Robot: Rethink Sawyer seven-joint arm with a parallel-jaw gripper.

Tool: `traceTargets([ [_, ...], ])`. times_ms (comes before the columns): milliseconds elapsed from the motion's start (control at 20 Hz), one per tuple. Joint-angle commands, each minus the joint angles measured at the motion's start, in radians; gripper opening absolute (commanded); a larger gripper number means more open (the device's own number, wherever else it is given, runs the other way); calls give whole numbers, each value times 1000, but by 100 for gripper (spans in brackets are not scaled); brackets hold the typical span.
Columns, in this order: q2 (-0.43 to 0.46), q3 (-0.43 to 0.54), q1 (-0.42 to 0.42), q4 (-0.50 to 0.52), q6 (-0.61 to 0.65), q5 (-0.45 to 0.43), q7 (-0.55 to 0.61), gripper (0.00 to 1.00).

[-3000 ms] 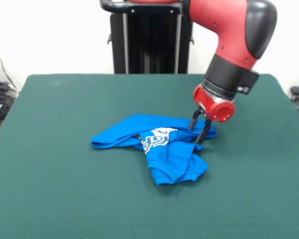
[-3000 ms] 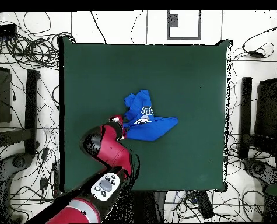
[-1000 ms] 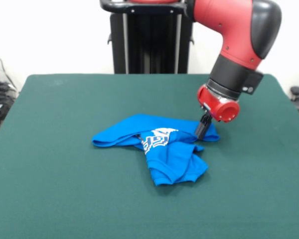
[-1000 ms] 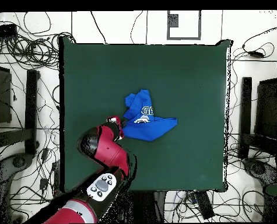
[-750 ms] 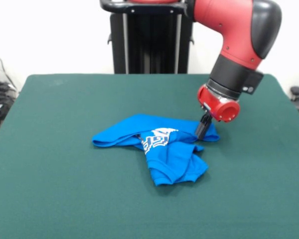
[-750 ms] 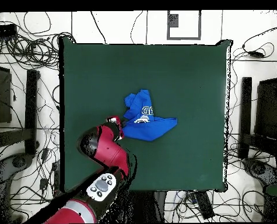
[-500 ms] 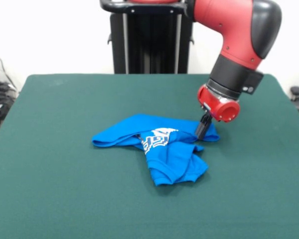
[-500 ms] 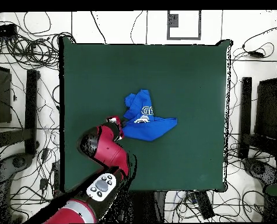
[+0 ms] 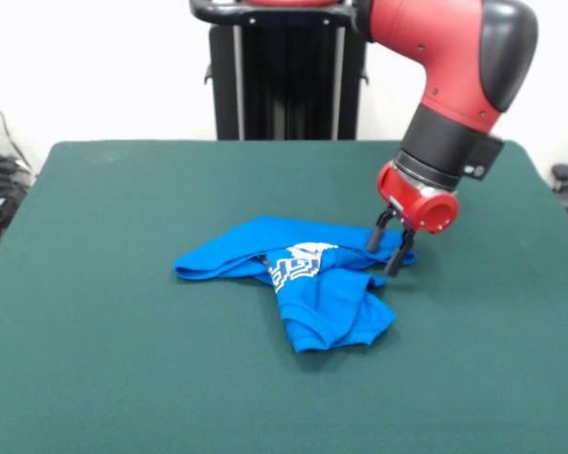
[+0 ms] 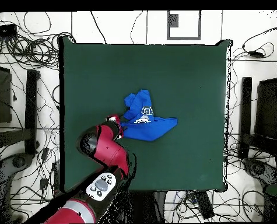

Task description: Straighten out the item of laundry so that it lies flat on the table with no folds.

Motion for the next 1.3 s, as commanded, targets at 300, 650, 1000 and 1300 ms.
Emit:
traceTargets([
  [300,5,106,23,-67,60,-3,134,100],
  [650,18,81,57,-72,85,27,160,100],
  [1000,37,41,106,-83,134,65,199,100],
  [1300,37,43,107,-80,139,71,198,100],
])
